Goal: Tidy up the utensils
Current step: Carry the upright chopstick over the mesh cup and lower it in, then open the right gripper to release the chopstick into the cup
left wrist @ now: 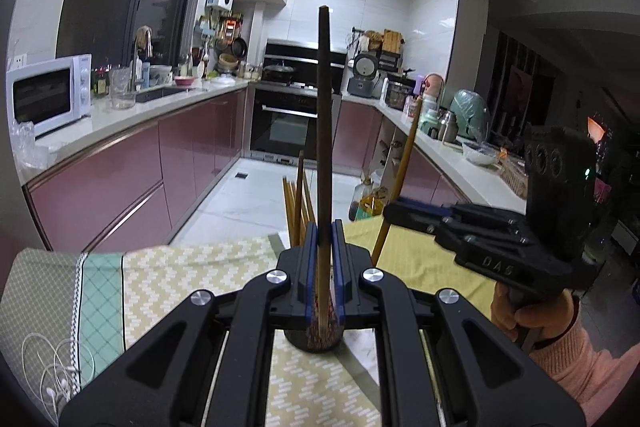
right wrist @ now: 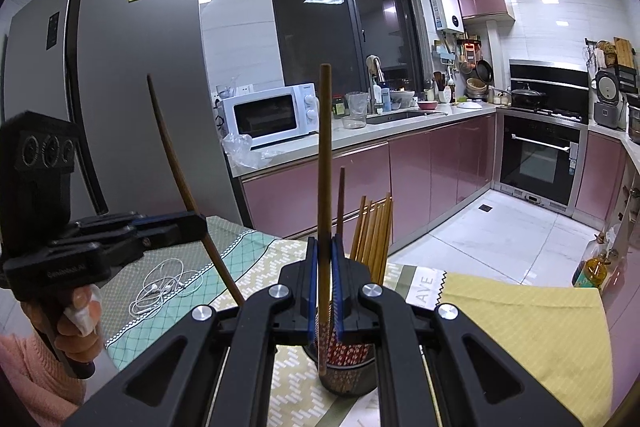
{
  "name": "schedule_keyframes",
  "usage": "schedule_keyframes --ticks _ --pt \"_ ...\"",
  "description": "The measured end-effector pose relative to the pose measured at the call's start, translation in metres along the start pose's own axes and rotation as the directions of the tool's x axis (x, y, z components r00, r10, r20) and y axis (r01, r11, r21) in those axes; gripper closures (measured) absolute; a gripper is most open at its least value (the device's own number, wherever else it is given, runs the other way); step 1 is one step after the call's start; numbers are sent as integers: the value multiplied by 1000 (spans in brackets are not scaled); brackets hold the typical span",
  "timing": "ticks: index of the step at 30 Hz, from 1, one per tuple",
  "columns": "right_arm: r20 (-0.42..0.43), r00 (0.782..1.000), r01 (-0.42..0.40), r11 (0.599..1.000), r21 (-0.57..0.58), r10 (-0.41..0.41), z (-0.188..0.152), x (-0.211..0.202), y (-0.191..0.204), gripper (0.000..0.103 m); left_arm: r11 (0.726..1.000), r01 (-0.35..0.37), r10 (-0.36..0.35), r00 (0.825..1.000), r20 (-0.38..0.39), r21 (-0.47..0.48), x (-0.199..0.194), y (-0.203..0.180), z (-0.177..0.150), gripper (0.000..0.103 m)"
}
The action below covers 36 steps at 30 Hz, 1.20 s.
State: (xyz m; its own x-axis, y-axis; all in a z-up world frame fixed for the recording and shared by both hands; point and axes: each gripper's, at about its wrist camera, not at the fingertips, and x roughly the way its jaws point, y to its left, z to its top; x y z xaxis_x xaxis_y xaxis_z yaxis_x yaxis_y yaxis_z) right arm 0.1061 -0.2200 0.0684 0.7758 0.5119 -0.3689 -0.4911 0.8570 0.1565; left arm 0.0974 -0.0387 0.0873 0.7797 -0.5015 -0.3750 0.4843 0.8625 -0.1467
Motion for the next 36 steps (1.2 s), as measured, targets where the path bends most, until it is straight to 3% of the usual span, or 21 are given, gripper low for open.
schedule_keyframes --ticks 5,13,24,36 --pt "11 1000 4 1000 11 -4 5 6 -5 97 1000 -3 3 1000 17 1 8 -3 11 95" --pt "23 1000 12 999 30 -13 6 14 -16 97 1000 -21 21 999 -48 -4 43 0 3 95" --pt "-100 995 23 999 43 -19 -17 42 -22 97 999 -29 28 997 -72 -16 64 12 1 95" --pt "-146 989 16 997 70 -5 -30 49 -28 97 999 -8 6 999 -54 -45 74 16 2 95"
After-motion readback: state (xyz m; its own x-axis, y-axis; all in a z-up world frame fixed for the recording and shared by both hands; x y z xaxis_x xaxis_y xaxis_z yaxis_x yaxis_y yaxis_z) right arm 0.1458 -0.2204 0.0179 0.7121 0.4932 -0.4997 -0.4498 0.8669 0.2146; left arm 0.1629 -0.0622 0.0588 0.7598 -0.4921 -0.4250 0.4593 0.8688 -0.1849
